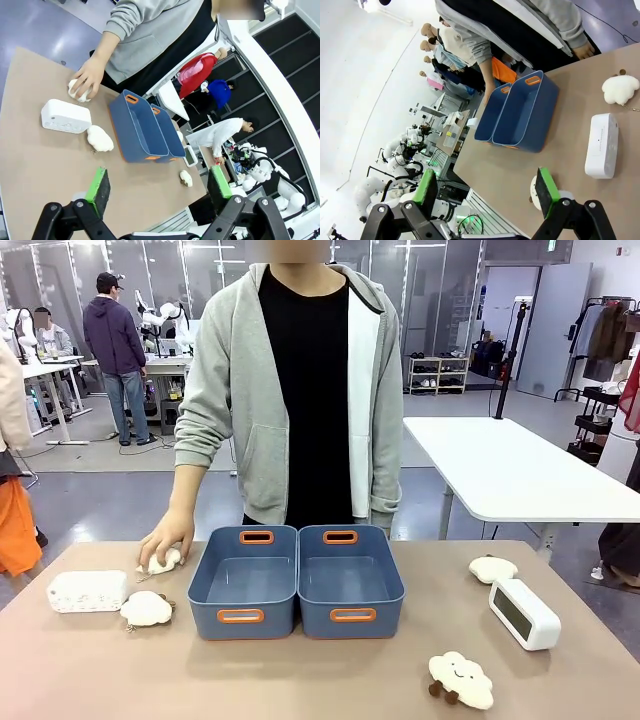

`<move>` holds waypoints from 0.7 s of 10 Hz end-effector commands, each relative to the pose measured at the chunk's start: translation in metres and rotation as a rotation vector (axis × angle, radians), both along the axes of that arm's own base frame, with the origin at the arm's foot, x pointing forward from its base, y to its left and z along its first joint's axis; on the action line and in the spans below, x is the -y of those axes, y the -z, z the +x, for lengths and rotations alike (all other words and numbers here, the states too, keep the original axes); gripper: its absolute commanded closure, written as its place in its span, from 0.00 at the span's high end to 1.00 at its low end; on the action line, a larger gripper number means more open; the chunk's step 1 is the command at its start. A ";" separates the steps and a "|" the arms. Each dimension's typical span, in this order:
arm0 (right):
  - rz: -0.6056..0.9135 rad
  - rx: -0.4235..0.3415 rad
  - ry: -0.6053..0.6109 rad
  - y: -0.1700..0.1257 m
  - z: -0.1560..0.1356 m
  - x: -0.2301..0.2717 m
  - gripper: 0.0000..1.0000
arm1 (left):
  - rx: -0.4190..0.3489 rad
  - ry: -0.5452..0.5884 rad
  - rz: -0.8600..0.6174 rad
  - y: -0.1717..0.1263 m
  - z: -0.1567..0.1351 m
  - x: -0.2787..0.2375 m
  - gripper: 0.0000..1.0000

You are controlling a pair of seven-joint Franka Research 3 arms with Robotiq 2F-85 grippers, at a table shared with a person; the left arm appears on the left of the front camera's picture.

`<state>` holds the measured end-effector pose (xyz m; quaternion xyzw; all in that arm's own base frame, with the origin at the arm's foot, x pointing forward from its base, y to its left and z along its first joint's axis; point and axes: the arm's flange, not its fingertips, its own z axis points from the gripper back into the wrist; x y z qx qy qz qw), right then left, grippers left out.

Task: Sort the digital clocks into the basket.
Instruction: Pick up the Digital clock from the table and place it into the empty Plastic storage basket.

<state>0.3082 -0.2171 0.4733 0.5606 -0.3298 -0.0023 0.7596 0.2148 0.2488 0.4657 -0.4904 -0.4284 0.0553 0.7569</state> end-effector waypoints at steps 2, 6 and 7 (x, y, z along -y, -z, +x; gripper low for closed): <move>0.008 0.007 -0.004 -0.002 0.000 0.001 1.00 | 0.016 0.008 -0.009 -0.001 0.000 0.000 1.00; 0.008 0.007 -0.004 -0.002 0.000 0.001 1.00 | 0.000 0.000 0.000 0.000 0.000 0.000 1.00; 0.008 0.007 -0.004 -0.002 0.000 0.001 1.00 | 0.026 0.015 0.084 -0.004 0.000 0.003 1.00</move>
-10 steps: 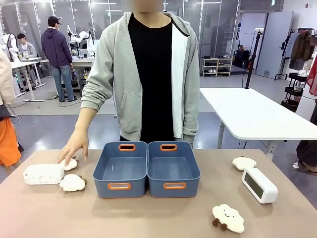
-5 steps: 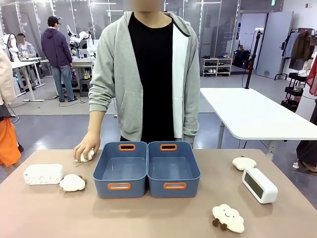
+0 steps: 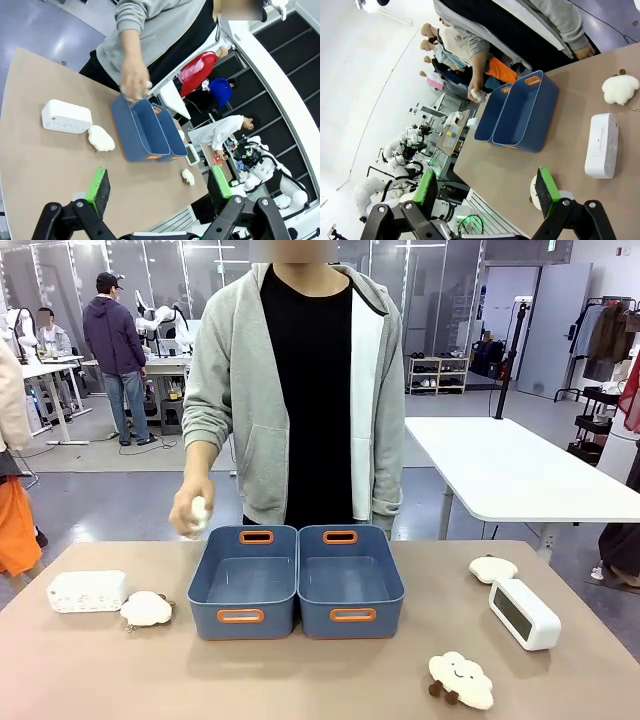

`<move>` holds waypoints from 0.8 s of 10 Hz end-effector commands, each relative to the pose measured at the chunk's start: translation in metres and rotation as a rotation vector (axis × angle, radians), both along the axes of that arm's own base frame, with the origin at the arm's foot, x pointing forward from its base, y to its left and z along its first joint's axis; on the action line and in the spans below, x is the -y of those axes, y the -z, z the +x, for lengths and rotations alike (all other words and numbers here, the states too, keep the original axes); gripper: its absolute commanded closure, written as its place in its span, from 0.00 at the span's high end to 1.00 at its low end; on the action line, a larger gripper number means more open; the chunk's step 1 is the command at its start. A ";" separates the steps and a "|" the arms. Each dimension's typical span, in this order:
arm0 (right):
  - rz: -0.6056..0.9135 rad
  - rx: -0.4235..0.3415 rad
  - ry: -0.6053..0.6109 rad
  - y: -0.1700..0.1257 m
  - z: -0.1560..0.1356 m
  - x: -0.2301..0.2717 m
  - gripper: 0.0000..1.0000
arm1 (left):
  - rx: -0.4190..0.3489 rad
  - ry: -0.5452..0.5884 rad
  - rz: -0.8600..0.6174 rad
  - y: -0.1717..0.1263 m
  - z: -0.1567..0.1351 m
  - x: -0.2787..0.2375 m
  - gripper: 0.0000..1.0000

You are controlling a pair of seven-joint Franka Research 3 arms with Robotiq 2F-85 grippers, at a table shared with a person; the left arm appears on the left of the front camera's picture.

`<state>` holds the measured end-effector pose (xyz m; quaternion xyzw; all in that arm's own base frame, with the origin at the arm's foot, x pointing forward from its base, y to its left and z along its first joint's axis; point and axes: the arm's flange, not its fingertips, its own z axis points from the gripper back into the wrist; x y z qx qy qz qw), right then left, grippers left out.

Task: Sort the digital clocks into the basket.
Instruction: Pick up the Digital clock from the table and place it into the empty Plastic storage basket.

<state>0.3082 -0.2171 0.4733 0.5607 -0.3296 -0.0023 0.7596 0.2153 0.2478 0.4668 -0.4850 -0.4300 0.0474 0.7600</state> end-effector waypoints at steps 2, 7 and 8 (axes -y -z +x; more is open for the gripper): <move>0.008 0.008 -0.004 -0.002 0.000 0.001 1.00 | 0.099 0.030 0.236 -0.019 -0.003 0.003 1.00; 0.008 0.008 -0.004 -0.002 0.000 0.001 1.00 | 0.076 0.012 0.188 -0.016 -0.004 0.001 1.00; 0.008 0.008 -0.004 -0.002 0.000 0.001 1.00 | 0.078 0.032 0.168 -0.014 -0.005 0.001 1.00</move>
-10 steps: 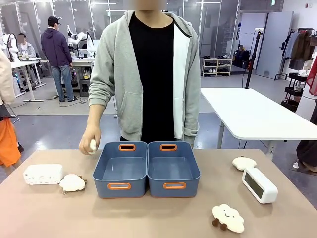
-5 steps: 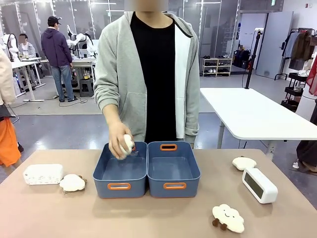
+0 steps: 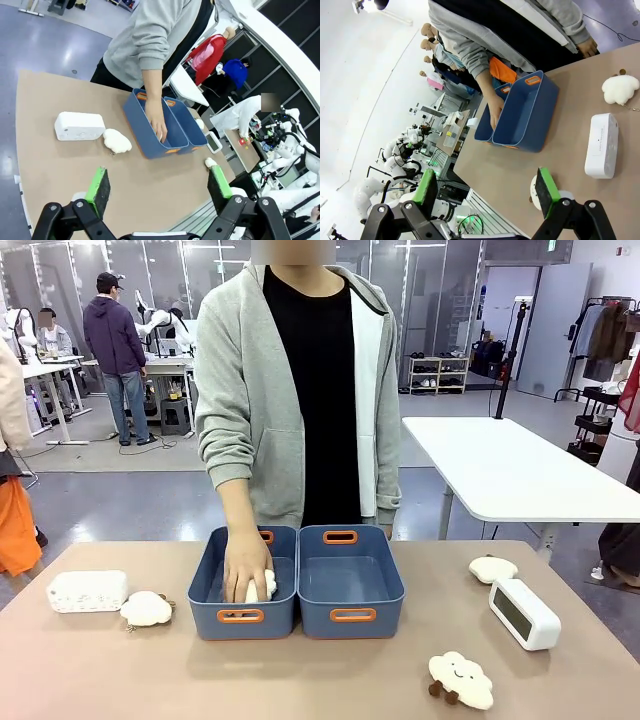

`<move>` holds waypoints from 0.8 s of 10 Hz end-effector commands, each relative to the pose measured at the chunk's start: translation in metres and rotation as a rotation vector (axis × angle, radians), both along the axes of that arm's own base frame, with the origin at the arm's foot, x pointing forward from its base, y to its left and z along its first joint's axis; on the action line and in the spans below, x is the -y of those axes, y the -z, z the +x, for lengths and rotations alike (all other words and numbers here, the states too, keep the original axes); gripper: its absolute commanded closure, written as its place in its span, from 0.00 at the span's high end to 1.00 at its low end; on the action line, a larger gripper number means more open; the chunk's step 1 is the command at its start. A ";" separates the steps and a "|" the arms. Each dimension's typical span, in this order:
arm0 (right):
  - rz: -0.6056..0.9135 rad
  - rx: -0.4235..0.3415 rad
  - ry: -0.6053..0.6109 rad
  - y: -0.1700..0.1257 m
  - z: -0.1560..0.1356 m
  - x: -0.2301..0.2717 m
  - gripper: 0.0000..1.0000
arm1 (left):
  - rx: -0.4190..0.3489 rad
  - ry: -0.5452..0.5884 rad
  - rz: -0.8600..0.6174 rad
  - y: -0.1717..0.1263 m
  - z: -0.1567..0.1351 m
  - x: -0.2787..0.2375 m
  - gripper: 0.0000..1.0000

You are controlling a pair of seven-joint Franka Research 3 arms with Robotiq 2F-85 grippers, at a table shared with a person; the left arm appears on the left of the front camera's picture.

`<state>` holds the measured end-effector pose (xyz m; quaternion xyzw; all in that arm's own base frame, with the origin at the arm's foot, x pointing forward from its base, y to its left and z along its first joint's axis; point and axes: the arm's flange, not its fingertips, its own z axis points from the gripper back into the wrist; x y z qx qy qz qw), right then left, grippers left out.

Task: Sort the digital clocks into the basket.
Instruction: Pick up the Digital clock from the table and place it into the empty Plastic storage basket.

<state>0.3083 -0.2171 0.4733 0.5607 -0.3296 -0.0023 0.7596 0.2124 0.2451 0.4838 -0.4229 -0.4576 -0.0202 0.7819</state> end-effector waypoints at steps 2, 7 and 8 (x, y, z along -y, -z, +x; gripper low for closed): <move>0.008 0.008 -0.004 -0.002 0.000 0.001 1.00 | 0.004 -0.001 0.007 -0.003 0.000 0.000 1.00; -0.276 -0.062 0.097 -0.026 -0.018 -0.001 1.00 | 0.004 -0.001 0.007 -0.003 0.000 0.000 1.00; -0.372 -0.115 0.109 -0.038 -0.010 -0.010 1.00 | 0.004 -0.001 0.007 -0.003 0.000 0.000 1.00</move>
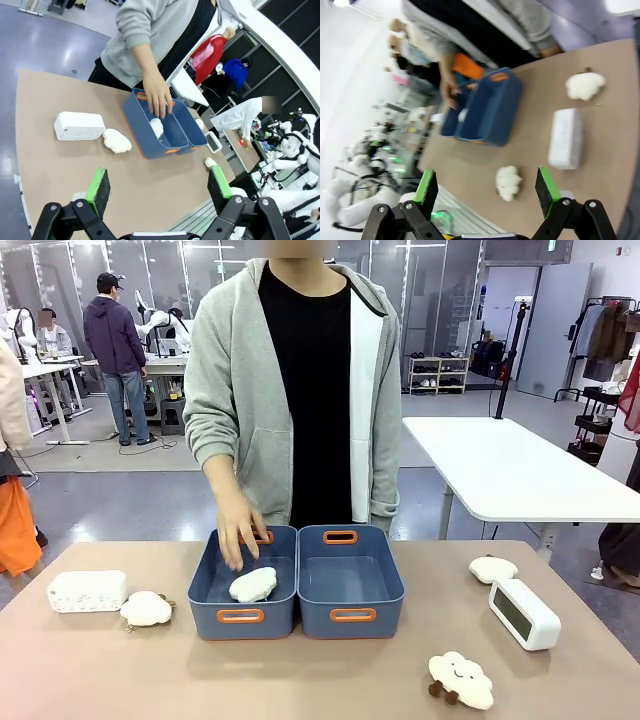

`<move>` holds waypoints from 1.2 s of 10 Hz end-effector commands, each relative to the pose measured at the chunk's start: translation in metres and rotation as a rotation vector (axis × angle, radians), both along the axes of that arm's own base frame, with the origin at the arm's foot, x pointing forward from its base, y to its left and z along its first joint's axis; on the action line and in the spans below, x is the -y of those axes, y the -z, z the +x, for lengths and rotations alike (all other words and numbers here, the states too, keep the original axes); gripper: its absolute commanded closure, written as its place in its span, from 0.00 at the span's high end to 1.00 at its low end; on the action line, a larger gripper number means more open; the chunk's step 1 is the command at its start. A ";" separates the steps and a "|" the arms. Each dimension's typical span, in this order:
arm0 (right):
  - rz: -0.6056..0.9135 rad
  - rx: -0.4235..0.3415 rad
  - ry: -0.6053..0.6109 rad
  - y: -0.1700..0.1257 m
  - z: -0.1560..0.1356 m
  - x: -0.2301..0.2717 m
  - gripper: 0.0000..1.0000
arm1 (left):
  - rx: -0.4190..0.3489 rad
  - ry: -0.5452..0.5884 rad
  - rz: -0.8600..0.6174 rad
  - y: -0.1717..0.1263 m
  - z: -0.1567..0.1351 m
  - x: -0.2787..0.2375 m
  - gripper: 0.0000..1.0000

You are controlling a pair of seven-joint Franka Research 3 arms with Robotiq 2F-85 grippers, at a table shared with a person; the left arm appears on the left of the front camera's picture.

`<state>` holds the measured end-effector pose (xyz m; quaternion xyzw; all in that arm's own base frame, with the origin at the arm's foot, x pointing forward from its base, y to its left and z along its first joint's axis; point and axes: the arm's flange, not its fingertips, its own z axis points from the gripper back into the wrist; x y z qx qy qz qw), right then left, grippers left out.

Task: Sort the digital clocks into the basket.
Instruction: Pick up the Digital clock from the table and place it into the empty Plastic storage basket.

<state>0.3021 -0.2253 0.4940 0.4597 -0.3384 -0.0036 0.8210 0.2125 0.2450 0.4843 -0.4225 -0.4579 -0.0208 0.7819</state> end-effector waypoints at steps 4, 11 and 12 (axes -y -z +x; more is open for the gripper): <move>-0.465 -0.257 -0.112 0.011 0.068 -0.097 1.00 | 0.003 -0.001 0.006 -0.003 0.000 -0.001 1.00; -0.703 -0.296 -0.060 0.078 0.123 -0.163 1.00 | 0.003 -0.001 0.006 -0.003 0.000 -0.001 1.00; -0.741 -0.310 -0.136 0.078 0.121 -0.166 1.00 | 0.003 -0.001 0.006 -0.003 0.000 -0.001 1.00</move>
